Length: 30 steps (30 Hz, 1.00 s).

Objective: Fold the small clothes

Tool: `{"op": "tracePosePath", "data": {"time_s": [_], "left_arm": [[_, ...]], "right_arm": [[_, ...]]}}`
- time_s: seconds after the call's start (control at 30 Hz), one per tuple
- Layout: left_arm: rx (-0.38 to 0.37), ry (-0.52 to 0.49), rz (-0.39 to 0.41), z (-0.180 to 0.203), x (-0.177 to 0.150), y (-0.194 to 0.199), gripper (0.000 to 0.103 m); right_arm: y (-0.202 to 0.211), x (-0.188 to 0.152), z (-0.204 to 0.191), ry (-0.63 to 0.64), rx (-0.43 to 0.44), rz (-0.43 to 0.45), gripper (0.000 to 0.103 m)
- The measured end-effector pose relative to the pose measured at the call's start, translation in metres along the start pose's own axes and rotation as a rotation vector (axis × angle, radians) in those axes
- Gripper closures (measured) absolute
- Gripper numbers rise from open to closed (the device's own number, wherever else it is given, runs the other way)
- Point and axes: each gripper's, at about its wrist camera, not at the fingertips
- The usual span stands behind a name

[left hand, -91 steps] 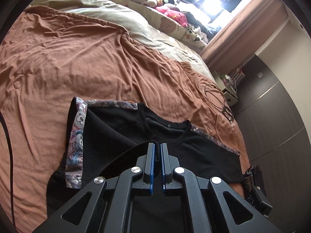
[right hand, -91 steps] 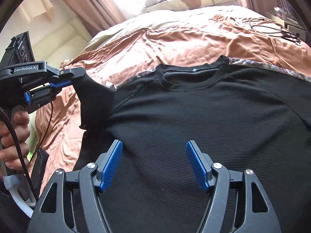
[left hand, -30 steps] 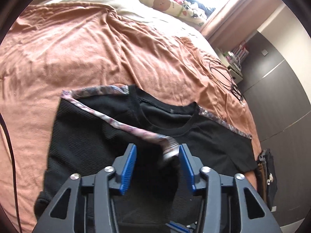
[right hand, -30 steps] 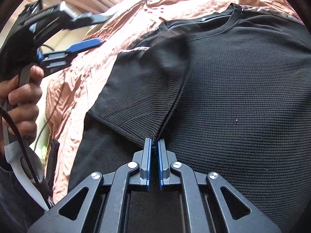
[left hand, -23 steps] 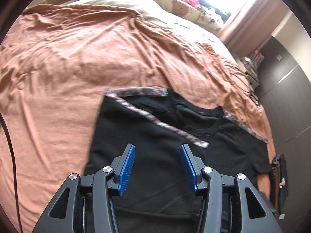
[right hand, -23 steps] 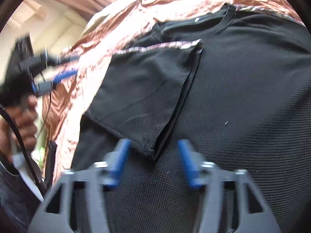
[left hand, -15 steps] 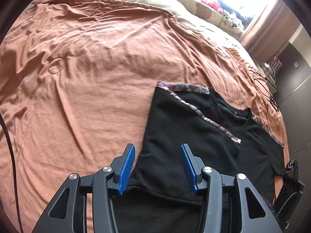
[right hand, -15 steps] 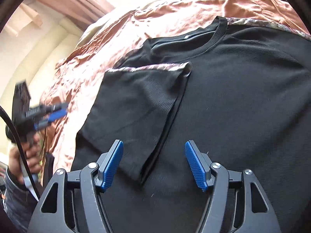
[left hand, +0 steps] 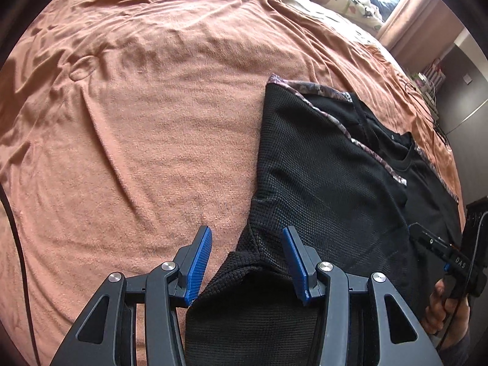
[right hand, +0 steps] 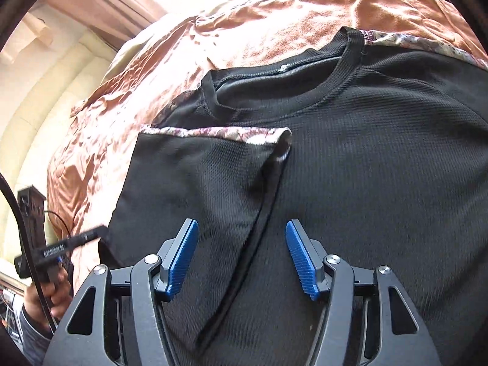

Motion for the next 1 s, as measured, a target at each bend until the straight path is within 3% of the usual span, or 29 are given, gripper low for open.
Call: {"op": "tracePosePath", "data": {"time_s": [0.17,0.23,0.3,0.4,0.5,0.57,0.77,0.87,0.9,0.93,1.0], "left_arm": [[-0.012,-0.035,-0.028,0.002,-0.009,-0.011,0.055],[-0.003,-0.050,-0.048,0.002,-0.011,-0.017,0.082],[0.011,-0.051,-0.041,-0.002,-0.010,-0.019,0.090],[0.004,-0.017,-0.020,-0.013,-0.005,-0.015,0.092],[-0.017,0.006,-0.030,-0.022,-0.002,-0.015,0.092],[-0.003,0.004,-0.023,-0.023,-0.001,-0.016,0.092],[-0.005,0.061,-0.049,-0.034,0.001,-0.016,0.092],[0.004,0.080,-0.061,-0.033,0.002,-0.016,0.089],[0.015,0.082,-0.059,-0.033,0.002,-0.014,0.085],[0.029,0.076,-0.053,-0.031,0.002,-0.012,0.081],[0.060,0.061,-0.035,-0.029,0.001,-0.004,0.069]], "right_arm": [[-0.008,0.009,0.005,-0.019,-0.003,0.013,0.045],[-0.012,0.013,0.004,-0.013,-0.011,0.018,0.048],[-0.016,0.017,0.004,-0.009,-0.027,0.014,0.055],[-0.022,0.023,0.002,-0.017,-0.032,0.015,0.061],[-0.032,0.029,-0.002,-0.009,-0.028,-0.008,0.090],[-0.036,0.032,-0.006,0.008,-0.040,-0.009,0.098],[-0.037,0.037,-0.008,0.019,-0.098,-0.016,0.099],[-0.028,0.039,-0.008,0.025,-0.117,-0.029,0.091],[-0.021,0.039,-0.008,0.038,-0.130,-0.017,0.075],[-0.011,0.037,-0.006,0.047,-0.126,0.007,0.049],[0.008,0.032,-0.004,0.049,-0.125,0.052,0.033]]}}
Point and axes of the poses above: each gripper's, at about its wrist camera, not at the fingertips, and y roughly against the way its jaws point, z to its right, x to its top, and after that the axes turned 10 degrees about y, right-handed
